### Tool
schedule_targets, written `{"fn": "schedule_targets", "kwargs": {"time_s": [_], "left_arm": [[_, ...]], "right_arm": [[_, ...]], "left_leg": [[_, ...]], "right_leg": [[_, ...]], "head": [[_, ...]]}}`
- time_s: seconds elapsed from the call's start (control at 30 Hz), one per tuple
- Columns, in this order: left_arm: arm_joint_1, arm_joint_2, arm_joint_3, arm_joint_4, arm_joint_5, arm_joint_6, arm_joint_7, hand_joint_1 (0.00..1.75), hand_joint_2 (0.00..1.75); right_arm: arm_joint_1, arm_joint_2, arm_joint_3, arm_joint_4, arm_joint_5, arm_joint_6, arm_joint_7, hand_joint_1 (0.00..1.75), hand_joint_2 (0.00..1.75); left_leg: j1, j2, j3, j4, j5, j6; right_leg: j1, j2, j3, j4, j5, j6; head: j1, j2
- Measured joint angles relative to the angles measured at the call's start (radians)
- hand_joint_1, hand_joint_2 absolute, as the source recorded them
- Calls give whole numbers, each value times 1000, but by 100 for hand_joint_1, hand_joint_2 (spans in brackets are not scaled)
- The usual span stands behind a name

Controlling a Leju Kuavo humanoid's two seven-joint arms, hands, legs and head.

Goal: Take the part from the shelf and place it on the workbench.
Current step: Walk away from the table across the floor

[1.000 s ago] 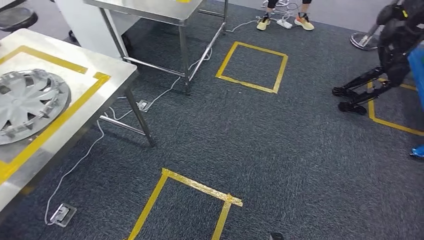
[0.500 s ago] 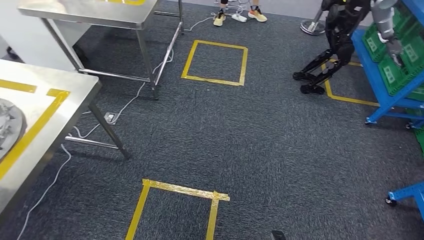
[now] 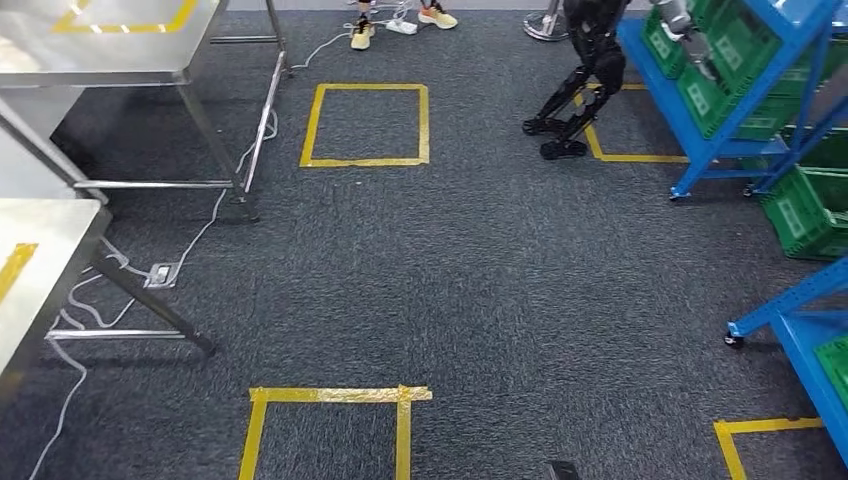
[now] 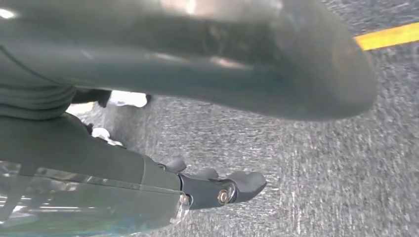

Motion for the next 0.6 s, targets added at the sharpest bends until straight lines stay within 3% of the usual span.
{"fn": "schedule_targets", "kwargs": {"time_s": [0.03, 0.07, 0.1, 0.13, 0.17, 0.23, 0.27, 0.3, 0.33, 0.4, 0.47, 0.53, 0.57, 0.6], "left_arm": [[1, 1, 0, 0, -1, 0, 0, 0, 0], [2, 1, -1, 0, -1, 0, -1, 0, 0], [3, 1, -1, 0, -1, 0, -1, 0, 0], [3, 2, -2, 0, -1, 1, -1, 0, 0], [3, 2, -2, 0, -1, 1, -2, 0, 0], [3, 2, -3, 0, -1, 1, -2, 0, 0], [3, 2, -3, 0, -1, 1, -2, 0, 0], [3, 3, -3, 0, -1, 1, -3, 0, 0], [3, 3, -3, 1, -2, 1, -3, 0, 0], [3, 3, -3, 1, -4, 2, -5, 0, 0], [4, 3, -4, 1, -5, 2, -6, 0, 0], [5, 4, -4, 1, -6, 2, -6, 0, 0], [4, 5, -4, 1, -6, 1, -5, 0, 0], [2, 5, -4, 1, -6, 1, -4, 0, 0]], "right_arm": [[0, 0, 3, 0, -1, 0, 0, 0, 0], [2, 0, 5, 0, -1, 1, 0, 0, 0], [3, 0, 7, 0, -1, 1, -1, 0, 0], [4, 1, 8, 0, -2, 1, -1, 0, 0], [5, 1, 8, 0, -2, 1, -1, 0, 0], [1, 0, 9, 0, -2, 1, -1, 0, 0], [0, 0, 9, 0, -2, 1, -1, 0, 0], [-1, 0, 9, 0, -2, 2, -1, 0, 0], [1, 0, 9, 0, -2, 2, -1, 0, 0], [1, 1, 10, 0, -3, 2, -1, 0, 0], [-3, 2, 11, 0, -3, 2, -1, 0, 0], [-2, 2, 12, 0, -3, 2, -1, 0, 0], [2, 2, 13, 0, -4, 2, -1, 0, 0], [7, 2, 14, 0, -5, 2, -1, 0, 0]], "left_leg": [[0, -1, -27, 33, 1, -1], [1, -2, -39, 33, 21, -2], [1, -9, -35, -1, 60, -2], [3, -26, -18, -58, 106, -2], [7, -60, 0, -112, 139, -2], [12, -113, 26, -183, 163, 3], [11, -119, 32, -191, 156, 9], [9, -104, 38, -199, 154, 15], [7, -87, 43, -205, 155, 22], [7, -48, 59, -220, 156, 33], [3, -3, 72, -226, 149, 40], [-2, 39, 80, -227, 139, 43], [-3, 54, 85, -227, 134, 43], [-4, 66, 90, -227, 129, 42]], "right_leg": [[1, 14, 2, 1, -2, -1], [1, 29, 6, 2, -5, -1], [0, 44, 10, 4, -9, 1], [-2, 58, 13, 9, -14, 4], [-4, 70, 13, 15, -20, 9], [-9, 97, 7, 27, -29, 21], [-12, 112, 2, 28, -30, 29], [-16, 128, -1, 26, -29, 36], [-17, 131, -3, 25, -28, 42], [-14, 85, -20, 59, -49, 50], [-13, 20, -76, 166, -100, 58], [-16, 2, -133, 267, -131, 62], [-17, -2, -142, 277, -123, 63], [-18, -6, -130, 250, -96, 60]], "head": [[-5, 0], [-9, 0], [-13, 0], [-17, 0], [-21, 0], [-25, 0], [-25, 0], [-25, 0], [-24, 0], [-14, 0], [0, 0], [5, 0], [7, 0], [9, 0]]}}
